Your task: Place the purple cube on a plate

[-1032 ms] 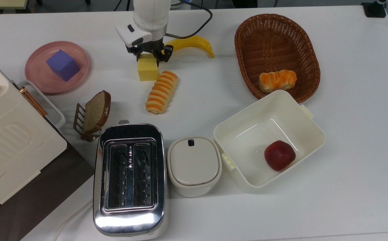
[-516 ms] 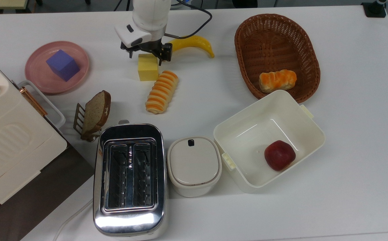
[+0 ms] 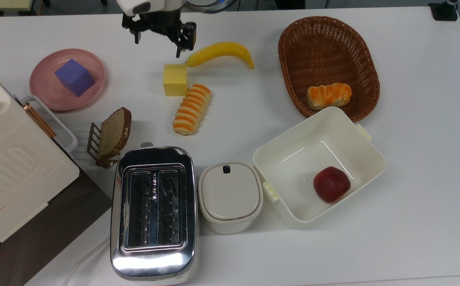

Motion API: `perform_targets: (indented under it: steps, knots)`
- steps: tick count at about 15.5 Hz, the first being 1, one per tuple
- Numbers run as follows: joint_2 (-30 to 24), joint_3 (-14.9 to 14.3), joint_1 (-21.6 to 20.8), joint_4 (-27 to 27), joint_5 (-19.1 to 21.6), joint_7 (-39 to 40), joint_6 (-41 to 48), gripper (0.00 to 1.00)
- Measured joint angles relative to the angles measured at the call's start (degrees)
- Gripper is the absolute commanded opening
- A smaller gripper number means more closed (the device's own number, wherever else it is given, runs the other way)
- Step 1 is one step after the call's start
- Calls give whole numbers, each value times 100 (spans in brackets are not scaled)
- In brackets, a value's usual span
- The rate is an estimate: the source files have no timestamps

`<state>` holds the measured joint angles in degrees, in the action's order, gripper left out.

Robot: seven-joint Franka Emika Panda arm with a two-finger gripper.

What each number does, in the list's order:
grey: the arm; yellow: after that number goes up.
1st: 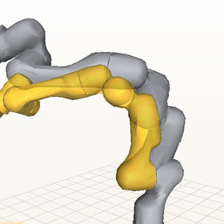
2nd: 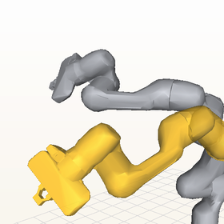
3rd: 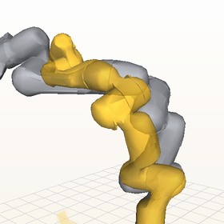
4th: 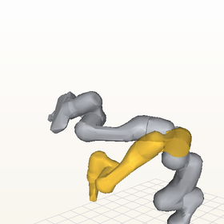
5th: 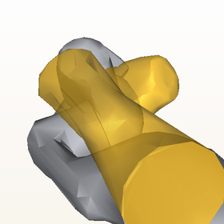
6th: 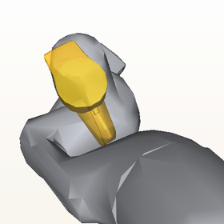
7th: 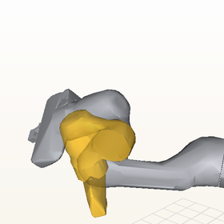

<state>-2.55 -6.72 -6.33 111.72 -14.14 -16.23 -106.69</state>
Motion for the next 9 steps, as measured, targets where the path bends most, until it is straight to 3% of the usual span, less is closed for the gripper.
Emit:
perform_targets:
  steps: [9]
  knots:
    - [2,253,109,-1193,665,15,608,100]
